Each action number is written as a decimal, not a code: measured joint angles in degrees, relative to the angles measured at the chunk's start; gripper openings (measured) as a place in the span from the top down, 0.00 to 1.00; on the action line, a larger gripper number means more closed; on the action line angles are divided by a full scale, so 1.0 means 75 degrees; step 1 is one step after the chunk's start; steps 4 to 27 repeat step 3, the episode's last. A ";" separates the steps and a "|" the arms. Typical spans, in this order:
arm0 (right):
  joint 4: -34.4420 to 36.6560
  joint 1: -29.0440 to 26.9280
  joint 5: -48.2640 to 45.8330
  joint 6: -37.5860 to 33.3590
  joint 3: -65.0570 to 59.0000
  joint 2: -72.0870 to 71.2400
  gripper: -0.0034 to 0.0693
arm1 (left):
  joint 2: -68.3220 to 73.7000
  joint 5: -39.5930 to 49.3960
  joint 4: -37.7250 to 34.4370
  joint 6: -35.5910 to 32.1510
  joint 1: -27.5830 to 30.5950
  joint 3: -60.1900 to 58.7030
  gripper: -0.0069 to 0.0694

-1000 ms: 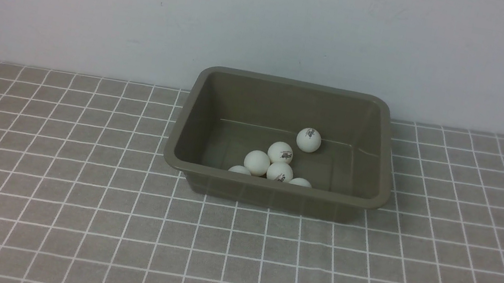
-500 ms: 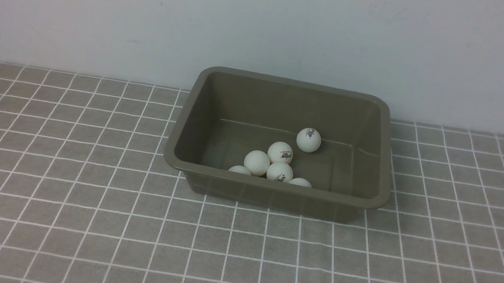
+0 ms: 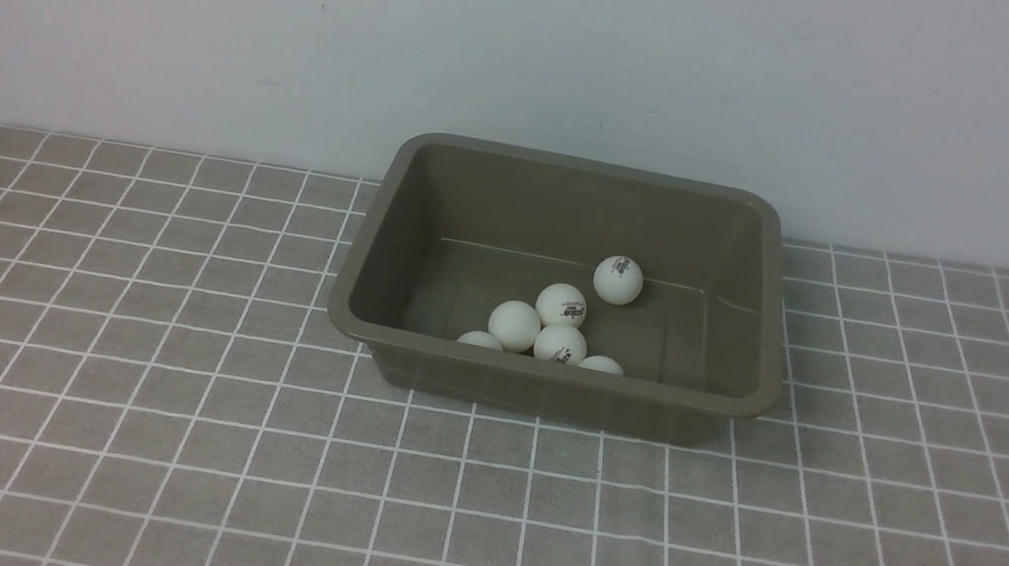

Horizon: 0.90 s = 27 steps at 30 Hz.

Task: Put the table tennis balls into the box on the grey coffee tablecloth.

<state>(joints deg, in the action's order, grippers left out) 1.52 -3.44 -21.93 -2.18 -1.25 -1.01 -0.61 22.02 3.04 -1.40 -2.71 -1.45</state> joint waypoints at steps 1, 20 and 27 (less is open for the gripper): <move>0.0000 0.0000 0.0000 0.0000 0.0000 0.0000 0.97 | 0.0000 0.0000 0.0000 0.0000 0.0000 0.0000 0.92; 0.0000 0.0000 0.0000 0.0000 0.0000 0.0000 0.97 | 0.0000 0.0000 0.0000 0.0000 0.0000 0.0000 0.92; 0.0000 0.0000 0.0000 0.0000 0.0000 0.0000 0.97 | 0.0000 0.0000 0.0000 0.0000 0.0000 0.0000 0.92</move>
